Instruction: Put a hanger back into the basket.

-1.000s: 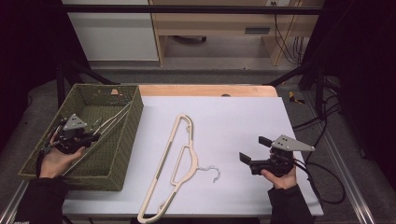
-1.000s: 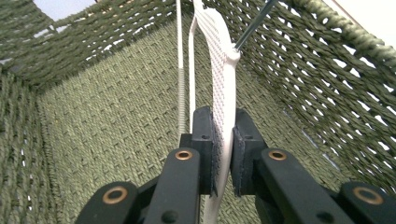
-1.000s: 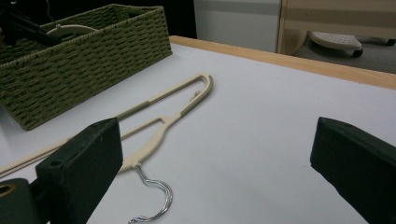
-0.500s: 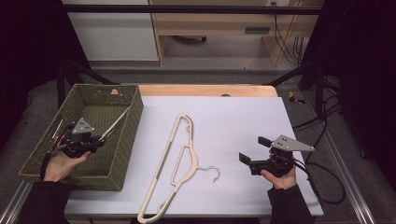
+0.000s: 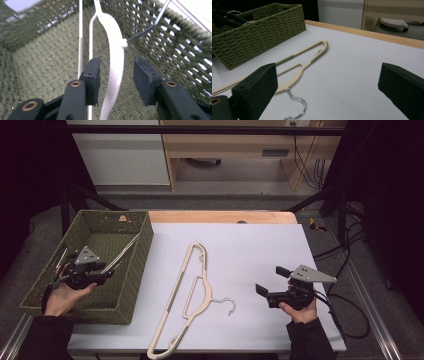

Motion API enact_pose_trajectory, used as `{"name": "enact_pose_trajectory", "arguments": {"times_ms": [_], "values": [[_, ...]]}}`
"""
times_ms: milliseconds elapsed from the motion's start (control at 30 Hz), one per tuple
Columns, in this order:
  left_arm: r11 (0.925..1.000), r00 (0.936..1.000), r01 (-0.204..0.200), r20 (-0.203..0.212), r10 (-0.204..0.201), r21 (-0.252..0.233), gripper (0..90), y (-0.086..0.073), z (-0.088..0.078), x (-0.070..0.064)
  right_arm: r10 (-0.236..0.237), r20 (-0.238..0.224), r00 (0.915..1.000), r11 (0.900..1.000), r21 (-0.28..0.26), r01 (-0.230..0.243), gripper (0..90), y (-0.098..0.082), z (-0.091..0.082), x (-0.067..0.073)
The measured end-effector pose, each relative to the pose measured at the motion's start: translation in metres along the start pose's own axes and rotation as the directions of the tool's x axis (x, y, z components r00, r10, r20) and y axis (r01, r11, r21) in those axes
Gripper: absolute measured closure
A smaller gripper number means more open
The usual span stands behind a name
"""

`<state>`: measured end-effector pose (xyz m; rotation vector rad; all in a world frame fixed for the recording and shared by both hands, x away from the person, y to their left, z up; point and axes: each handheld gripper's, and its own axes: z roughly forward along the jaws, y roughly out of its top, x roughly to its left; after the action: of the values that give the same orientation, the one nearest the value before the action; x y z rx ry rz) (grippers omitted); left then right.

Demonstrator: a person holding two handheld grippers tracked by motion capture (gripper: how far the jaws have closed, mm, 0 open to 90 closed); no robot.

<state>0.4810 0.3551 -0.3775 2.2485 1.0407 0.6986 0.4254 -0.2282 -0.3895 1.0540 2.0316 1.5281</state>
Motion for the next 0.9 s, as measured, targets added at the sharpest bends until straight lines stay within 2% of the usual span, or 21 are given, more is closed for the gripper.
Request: {"name": "enact_pose_trajectory", "arguments": {"times_ms": [133, 233, 333, 467, 533, 600, 633, 700, 800, 867, 900], "values": [[0.9984, 0.9998, 0.017, -0.005, -0.018, -0.054, 51.3, 0.001, -0.014, 0.002, -0.003, -0.003, 1.0, 1.0, 0.0, 0.003, 3.1, 0.0, 0.0, 0.001], [0.9924, 0.9987, 0.05, 0.004, -0.05, -0.112, 45.9, 0.0, -0.025, 0.003, -0.009, -0.009, 0.9999, 1.0, -0.005, 0.009, 3.1, 0.001, -0.001, 0.001], [0.9823, 0.997, 0.076, 0.0, -0.077, -0.171, 39.6, 0.0, -0.035, 0.002, -0.009, -0.011, 0.9999, 1.0, -0.006, 0.008, 3.1, 0.002, -0.001, 0.003], [0.9638, 0.994, 0.105, -0.004, -0.109, -0.245, 30.5, 0.003, -0.049, -0.001, -0.007, -0.016, 0.9998, 1.0, -0.009, 0.007, 3.0, 0.002, 0.0, 0.005], [0.9431, 0.99, 0.139, 0.018, -0.14, -0.302, 26.3, 0.004, -0.056, -0.003, -0.008, -0.017, 0.9998, 1.0, -0.01, 0.008, 2.9, 0.002, 0.0, 0.005], [0.9157, 0.9845, 0.175, 0.053, -0.167, -0.362, 21.2, 0.007, -0.063, -0.006, -0.009, -0.017, 0.9998, 1.0, -0.014, 0.009, 2.9, 0.003, 0.0, 0.005], [0.9045, 0.9825, 0.186, 0.068, -0.174, -0.384, 18.4, 0.009, -0.066, -0.008, -0.008, -0.017, 0.9998, 1.0, -0.016, 0.008, 3.0, 0.003, 0.0, 0.005], [0.8859, 0.9802, 0.198, 0.089, -0.177, -0.42, 14.5, 0.014, -0.072, -0.015, -0.007, -0.019, 0.9998, 1.0, -0.018, 0.006, 2.9, 0.003, 0.0, 0.005], [0.8639, 0.9779, 0.208, 0.119, -0.172, -0.459, 11.0, 0.022, -0.078, -0.028, -0.005, -0.021, 0.9998, 1.0, -0.02, 0.004, 2.9, 0.003, -0.001, 0.005], [0.8529, 0.978, 0.205, 0.136, -0.158, -0.48, 9.8, 0.027, -0.079, -0.04, -0.005, -0.023, 0.9997, 1.0, -0.021, 0.004, 2.9, 0.003, 0.0, 0.005], [0.8541, 0.9802, 0.191, 0.139, -0.141, -0.484, 9.4, 0.03, -0.08, -0.046, -0.004, -0.021, 0.9998, 1.0, -0.022, 0.004, 2.9, 0.003, 0.0, 0.005]]}}
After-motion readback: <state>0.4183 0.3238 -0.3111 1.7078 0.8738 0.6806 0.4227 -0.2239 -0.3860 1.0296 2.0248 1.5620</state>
